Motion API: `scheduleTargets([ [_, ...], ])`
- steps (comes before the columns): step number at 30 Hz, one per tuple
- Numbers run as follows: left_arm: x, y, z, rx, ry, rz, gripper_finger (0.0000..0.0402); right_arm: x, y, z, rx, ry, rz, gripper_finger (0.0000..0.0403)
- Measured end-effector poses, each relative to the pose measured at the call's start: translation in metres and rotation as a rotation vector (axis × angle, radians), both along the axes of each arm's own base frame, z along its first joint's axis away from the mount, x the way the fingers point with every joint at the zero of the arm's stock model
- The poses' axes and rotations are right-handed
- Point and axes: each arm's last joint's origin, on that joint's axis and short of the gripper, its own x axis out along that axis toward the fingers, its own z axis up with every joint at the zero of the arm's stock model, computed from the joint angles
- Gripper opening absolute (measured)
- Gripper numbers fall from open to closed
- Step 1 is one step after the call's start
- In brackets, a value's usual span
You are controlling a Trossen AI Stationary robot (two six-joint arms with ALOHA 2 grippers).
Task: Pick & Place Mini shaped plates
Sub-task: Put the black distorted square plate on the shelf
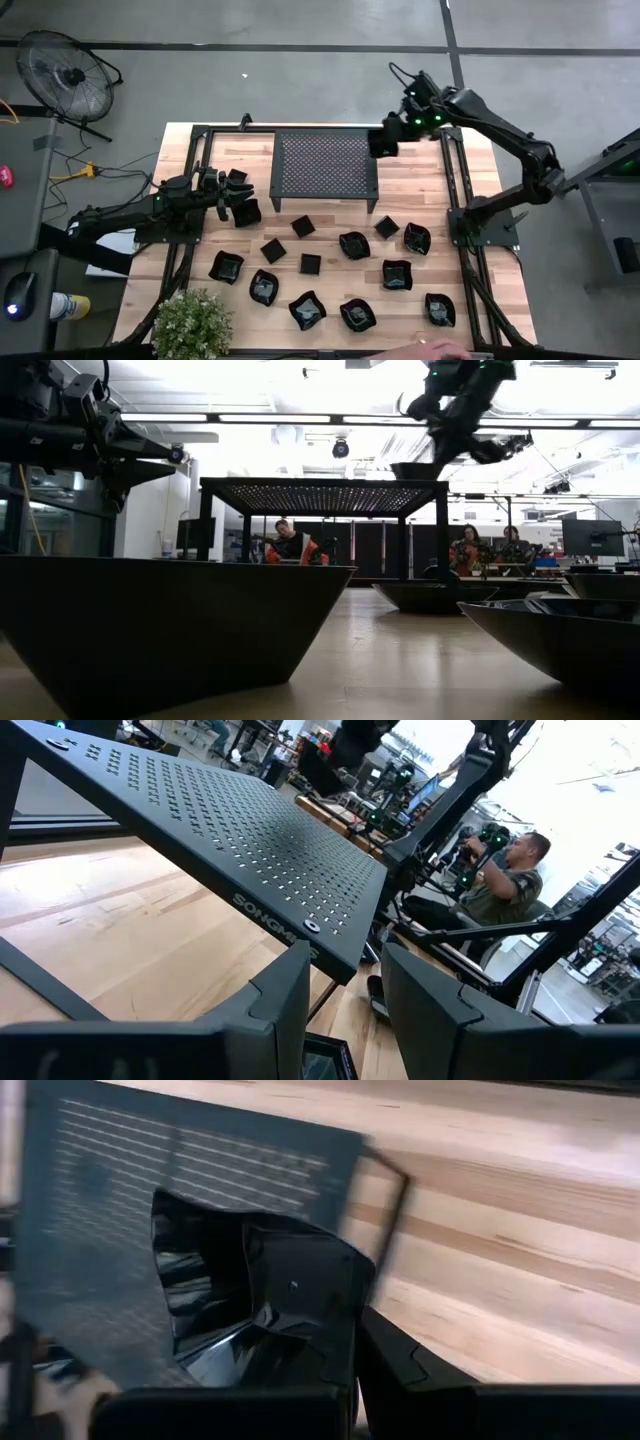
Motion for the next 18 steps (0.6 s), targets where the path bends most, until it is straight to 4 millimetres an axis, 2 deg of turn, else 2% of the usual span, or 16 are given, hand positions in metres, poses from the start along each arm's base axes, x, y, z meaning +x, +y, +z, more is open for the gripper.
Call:
scheduleTargets([
  [8, 0.0, 0.0, 0.0, 0.0, 0.0, 0.0, 0.0124, 0.034, -0.015, -0.012, 0.045, -0.043, 0.026, 0.0],
  [14, 0.0, 0.0, 0.0, 0.0, 0.0, 0.0, 0.0124, 0.052, -0.013, -0.014, 0.07, -0.052, 0.024, 0.0],
  [18, 0.0, 0.0, 0.0, 0.0, 0.0, 0.0, 0.0124, 0.057, -0.014, -0.018, 0.083, -0.042, 0.007, 0.0],
])
